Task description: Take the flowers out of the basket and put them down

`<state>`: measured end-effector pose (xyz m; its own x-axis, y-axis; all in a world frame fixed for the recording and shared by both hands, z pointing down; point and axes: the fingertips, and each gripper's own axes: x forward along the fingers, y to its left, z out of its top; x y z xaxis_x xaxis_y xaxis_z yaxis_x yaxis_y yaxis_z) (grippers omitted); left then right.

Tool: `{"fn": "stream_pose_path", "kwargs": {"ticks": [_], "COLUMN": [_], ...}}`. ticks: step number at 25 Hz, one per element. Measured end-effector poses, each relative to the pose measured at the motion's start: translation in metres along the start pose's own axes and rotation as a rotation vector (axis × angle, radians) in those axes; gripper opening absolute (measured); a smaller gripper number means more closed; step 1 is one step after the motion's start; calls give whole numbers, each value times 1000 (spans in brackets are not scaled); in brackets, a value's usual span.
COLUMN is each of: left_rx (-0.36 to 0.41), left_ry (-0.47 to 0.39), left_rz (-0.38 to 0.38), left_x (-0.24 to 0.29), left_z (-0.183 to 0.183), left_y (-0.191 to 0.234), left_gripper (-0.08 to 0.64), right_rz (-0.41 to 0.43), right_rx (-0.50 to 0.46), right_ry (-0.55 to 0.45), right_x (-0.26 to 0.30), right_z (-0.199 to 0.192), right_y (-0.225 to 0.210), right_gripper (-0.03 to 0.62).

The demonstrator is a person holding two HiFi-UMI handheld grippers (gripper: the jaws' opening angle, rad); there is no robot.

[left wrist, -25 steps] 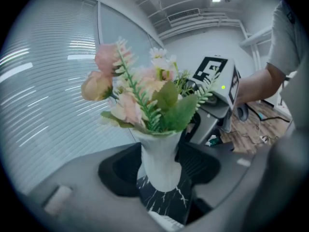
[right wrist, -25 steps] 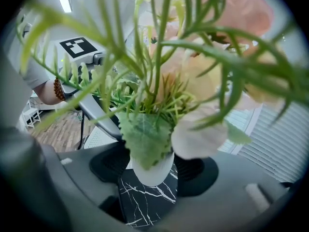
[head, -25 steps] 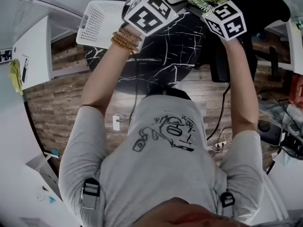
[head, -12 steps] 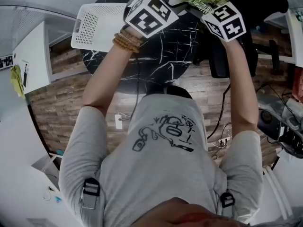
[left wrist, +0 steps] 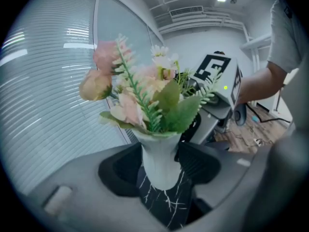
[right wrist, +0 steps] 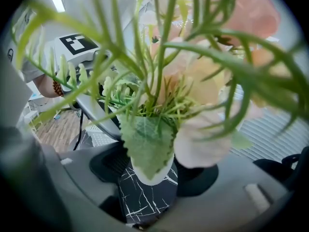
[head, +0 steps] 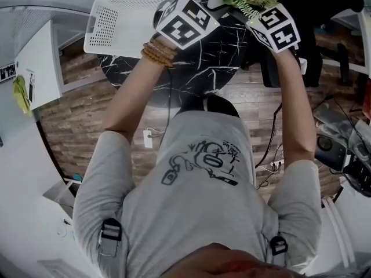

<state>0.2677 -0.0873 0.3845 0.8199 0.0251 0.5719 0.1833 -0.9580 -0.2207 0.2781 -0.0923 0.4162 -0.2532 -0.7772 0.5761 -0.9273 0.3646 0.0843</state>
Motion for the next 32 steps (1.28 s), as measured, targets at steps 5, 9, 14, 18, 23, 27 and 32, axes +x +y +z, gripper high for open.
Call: {"fn": "stream_pose_path", "kwargs": {"ticks": [5,9,14,18,23,27,32], "left_rx": [-33,-58,-80,-99,-115,-124,-141], "left_ry": [11,28,35,44,51,60,64], "left_rz": [-8,-22,-32,-42,-47,-53,-58], "left_x": [11,21,28,36,47,54,61], "left_z": [-23,-39,-55,-70,-85,-96,-109], "left_y": [-11,-18,-27,-34,-41,-47,-55], "left_gripper": [241,241,240,240,239,239,239], "right_rz": [19,35,44,49,54,59,68], "right_rx": [8,20,25,27,24,34,40], "right_ry": [25,39,52,69,86,93,106], "right_x": [13,23,31,40,50,56,62], "right_z": [-24,-40,-56,-72,-88,-101,-116], "right_y": [10,15,23,29,31,36,41], "right_gripper": [291,291,291,291,291,291,291]}}
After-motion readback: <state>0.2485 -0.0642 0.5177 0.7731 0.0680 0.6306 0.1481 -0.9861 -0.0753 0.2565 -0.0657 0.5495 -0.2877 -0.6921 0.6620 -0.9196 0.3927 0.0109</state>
